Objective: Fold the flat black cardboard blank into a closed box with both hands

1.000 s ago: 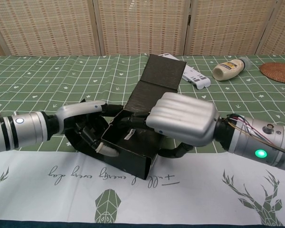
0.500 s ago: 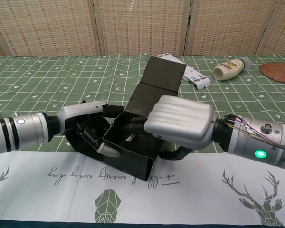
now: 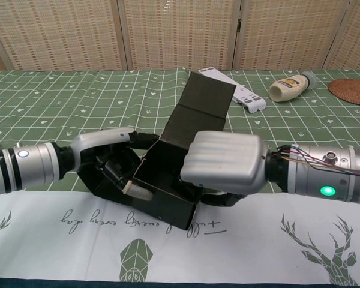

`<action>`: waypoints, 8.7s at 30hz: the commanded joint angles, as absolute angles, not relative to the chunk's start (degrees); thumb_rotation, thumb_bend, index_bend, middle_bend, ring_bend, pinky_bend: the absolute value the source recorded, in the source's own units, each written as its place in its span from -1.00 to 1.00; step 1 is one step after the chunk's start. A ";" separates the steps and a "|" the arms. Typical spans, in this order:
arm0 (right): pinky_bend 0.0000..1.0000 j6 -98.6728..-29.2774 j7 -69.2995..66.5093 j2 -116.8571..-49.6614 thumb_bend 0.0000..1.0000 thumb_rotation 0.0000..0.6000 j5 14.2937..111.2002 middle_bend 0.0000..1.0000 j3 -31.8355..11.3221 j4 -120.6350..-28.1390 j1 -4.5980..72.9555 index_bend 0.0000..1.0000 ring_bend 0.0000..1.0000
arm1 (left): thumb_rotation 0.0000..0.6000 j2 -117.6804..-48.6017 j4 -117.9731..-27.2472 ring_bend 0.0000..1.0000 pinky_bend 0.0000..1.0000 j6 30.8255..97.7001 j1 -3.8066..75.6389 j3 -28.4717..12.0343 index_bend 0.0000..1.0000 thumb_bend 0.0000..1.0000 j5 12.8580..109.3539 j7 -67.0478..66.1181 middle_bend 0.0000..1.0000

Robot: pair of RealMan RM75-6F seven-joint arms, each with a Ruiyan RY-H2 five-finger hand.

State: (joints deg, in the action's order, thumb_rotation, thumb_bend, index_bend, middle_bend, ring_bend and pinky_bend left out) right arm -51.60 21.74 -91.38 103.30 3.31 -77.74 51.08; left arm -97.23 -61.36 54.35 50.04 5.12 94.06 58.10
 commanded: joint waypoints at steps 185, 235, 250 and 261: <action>1.00 -41.38 -55.61 -94.04 -0.68 1.00 71.62 -0.12 -19.47 -82.40 36.57 -0.25 0.61 | 1.00 -99.02 -59.34 0.10 0.75 82.77 40.08 -10.01 -1.00 -0.85 95.80 19.58 -1.00; 1.00 -39.06 -22.08 -101.64 -0.66 1.00 58.31 -0.12 -16.51 -75.37 44.22 -0.24 0.61 | 1.00 -110.43 -31.91 0.20 0.75 83.72 45.49 1.24 -0.38 -0.85 103.24 25.04 -0.61; 1.00 -39.72 -22.79 -105.27 -0.66 1.00 63.51 -0.11 -15.26 -69.58 43.82 -0.24 0.61 | 1.00 -115.53 -21.08 0.21 0.75 84.85 43.25 5.83 -0.37 -0.85 103.97 29.78 -0.59; 1.00 -41.05 -22.63 -106.28 -0.66 1.00 66.10 -0.12 -14.48 -68.44 43.17 -0.24 0.61 | 1.00 -115.51 -19.40 0.21 0.75 84.72 43.31 8.42 -0.37 -0.85 105.01 29.77 -0.58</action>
State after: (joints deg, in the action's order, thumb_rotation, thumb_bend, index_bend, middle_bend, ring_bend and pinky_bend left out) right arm -40.98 -22.67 -106.21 65.99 -14.55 -68.50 43.23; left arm -115.55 -19.47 84.73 43.22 8.31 104.92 29.85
